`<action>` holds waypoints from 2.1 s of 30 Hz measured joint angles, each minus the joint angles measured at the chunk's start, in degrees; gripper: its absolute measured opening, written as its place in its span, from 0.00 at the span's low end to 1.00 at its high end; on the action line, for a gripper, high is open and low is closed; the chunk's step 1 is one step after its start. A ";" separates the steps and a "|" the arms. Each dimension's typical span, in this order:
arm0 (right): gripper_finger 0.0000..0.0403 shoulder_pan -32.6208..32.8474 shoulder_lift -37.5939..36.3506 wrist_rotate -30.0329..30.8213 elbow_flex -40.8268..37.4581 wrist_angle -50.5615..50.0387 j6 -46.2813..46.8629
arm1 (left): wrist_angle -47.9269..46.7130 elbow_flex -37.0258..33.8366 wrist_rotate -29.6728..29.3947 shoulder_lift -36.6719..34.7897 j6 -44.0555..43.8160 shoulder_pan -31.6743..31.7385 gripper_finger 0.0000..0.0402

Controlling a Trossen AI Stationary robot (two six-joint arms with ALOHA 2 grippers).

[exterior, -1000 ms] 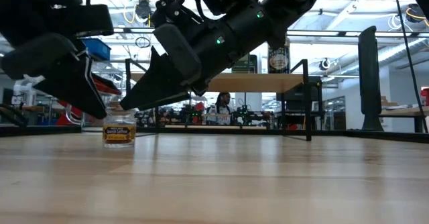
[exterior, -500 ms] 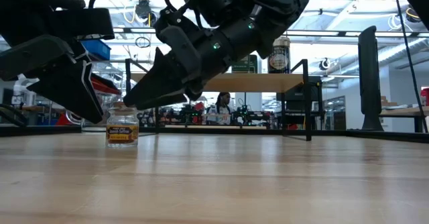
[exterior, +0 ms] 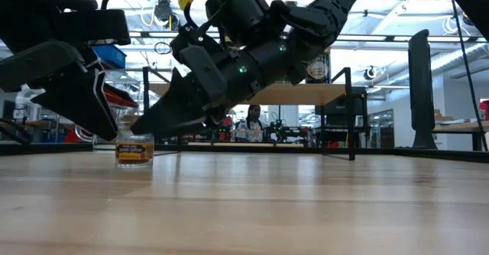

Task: Shelf spices
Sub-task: Remove the brown seasoning bottle from the shelf

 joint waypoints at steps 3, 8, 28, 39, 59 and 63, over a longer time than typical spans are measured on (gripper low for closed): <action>0.68 0.02 -0.10 0.21 0.06 0.93 -0.21 | -0.44 0.00 -0.52 0.00 0.04 0.03 0.49; 0.67 0.00 -0.16 1.33 0.07 3.22 -0.37 | -0.66 0.00 -0.65 0.00 0.02 0.09 0.49; 0.66 0.00 0.12 3.35 0.07 3.41 -0.23 | 1.01 0.00 -0.74 0.00 0.29 0.07 0.49; 0.62 0.00 0.14 3.22 0.07 2.28 -0.47 | 1.17 0.02 -0.74 0.00 0.37 0.07 0.49; 0.44 0.11 1.69 2.42 0.15 4.78 -0.67 | 1.24 0.02 -0.73 0.00 0.40 0.04 0.49; 0.38 0.09 1.69 1.79 0.15 4.70 -0.67 | 1.24 0.02 -0.74 0.00 0.42 0.02 0.49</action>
